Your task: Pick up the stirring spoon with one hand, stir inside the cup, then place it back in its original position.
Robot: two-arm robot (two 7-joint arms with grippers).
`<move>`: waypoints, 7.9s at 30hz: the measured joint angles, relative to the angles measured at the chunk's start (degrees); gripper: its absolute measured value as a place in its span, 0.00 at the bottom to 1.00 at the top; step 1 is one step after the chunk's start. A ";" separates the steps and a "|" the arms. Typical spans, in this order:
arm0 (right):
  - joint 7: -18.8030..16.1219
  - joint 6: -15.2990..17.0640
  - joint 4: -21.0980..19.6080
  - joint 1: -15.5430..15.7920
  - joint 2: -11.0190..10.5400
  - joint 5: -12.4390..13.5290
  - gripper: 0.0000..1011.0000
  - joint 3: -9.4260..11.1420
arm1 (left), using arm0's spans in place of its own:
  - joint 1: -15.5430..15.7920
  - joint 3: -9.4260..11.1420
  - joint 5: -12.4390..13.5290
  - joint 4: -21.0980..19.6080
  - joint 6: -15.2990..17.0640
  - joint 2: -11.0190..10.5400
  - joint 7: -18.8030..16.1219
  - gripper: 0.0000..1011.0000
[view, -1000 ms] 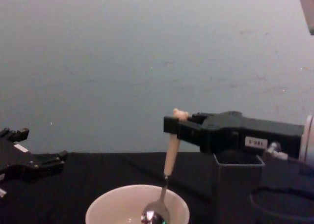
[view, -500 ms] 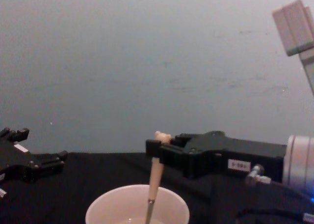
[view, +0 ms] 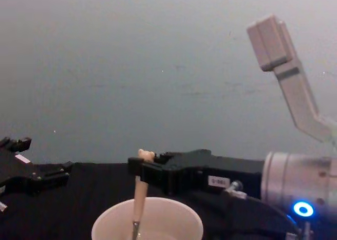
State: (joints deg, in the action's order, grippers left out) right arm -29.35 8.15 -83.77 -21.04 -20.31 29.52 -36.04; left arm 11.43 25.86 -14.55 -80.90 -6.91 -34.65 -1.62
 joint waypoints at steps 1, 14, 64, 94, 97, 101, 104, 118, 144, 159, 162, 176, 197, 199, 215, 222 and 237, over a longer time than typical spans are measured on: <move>0.14 0.01 0.40 -0.23 0.37 -0.08 0.21 -0.02 | 0.00 0.00 0.00 0.00 0.00 0.00 0.00 0.99; 3.38 -0.77 8.06 -4.23 5.94 -2.23 0.21 1.09 | 0.00 0.00 0.00 0.00 0.00 0.00 0.00 0.99; -1.08 3.98 -6.04 2.65 -3.62 1.68 0.21 0.68 | 0.00 0.00 0.00 0.00 0.00 0.00 0.00 0.99; 4.03 1.96 2.69 -3.25 2.68 1.18 0.21 2.58 | 0.00 0.00 0.00 0.00 0.00 0.00 0.00 0.99; 3.99 1.96 2.59 -3.22 2.27 1.17 0.21 3.02 | 0.00 0.00 0.00 0.00 0.00 0.00 0.00 0.99; 3.25 2.24 1.05 -2.35 0.71 1.60 0.21 3.94 | 0.00 0.00 0.00 0.00 0.00 0.00 0.00 0.99; 2.68 2.63 -0.35 -1.52 -0.48 2.20 0.21 4.43 | 0.00 0.00 0.00 0.00 0.00 0.00 0.00 0.99; 0.08 5.56 -8.33 3.14 -6.27 6.60 0.21 3.88 | 0.00 0.00 0.00 0.00 0.00 0.00 0.00 0.99; 2.95 4.40 -0.04 -2.70 1.04 4.33 0.21 -1.32 | 0.00 0.00 0.00 0.00 0.00 0.00 0.00 0.99; 3.53 3.76 2.03 -4.01 0.79 3.19 0.21 1.67 | 0.00 0.00 0.00 0.00 0.00 0.00 0.00 0.99; 3.10 4.18 0.57 -3.24 -0.46 3.65 0.21 2.41 | 0.00 0.00 0.00 0.00 0.00 0.00 0.00 0.99; 0.70 6.36 -5.53 0.42 -5.40 7.18 0.21 3.00 | 0.00 0.00 0.00 0.00 0.00 0.00 0.00 0.99; 3.81 8.41 -4.01 -1.64 -2.07 9.85 0.21 0.15 | 0.00 0.00 0.00 0.00 0.00 0.00 0.00 0.99; 4.33 8.48 -3.64 -1.84 -1.80 9.97 0.21 0.17 | 0.00 0.00 0.00 0.00 0.00 0.00 0.00 0.99; 9.49 10.94 -4.10 -2.47 -1.05 13.88 0.21 4.02 | 0.00 0.00 0.00 0.00 0.00 0.00 0.00 0.99; 13.18 13.43 -7.03 -1.46 -1.96 18.36 0.21 7.41 | 0.00 0.00 0.00 0.00 0.00 0.00 0.00 0.99; 17.26 17.21 -13.17 1.79 -5.89 27.91 0.21 13.93 | 0.00 0.00 0.00 0.00 0.00 0.00 0.00 0.99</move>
State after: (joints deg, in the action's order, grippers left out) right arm -12.10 25.36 -96.94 -19.25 -26.20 57.42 -22.11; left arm 11.43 25.86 -14.55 -80.90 -6.91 -34.65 -1.62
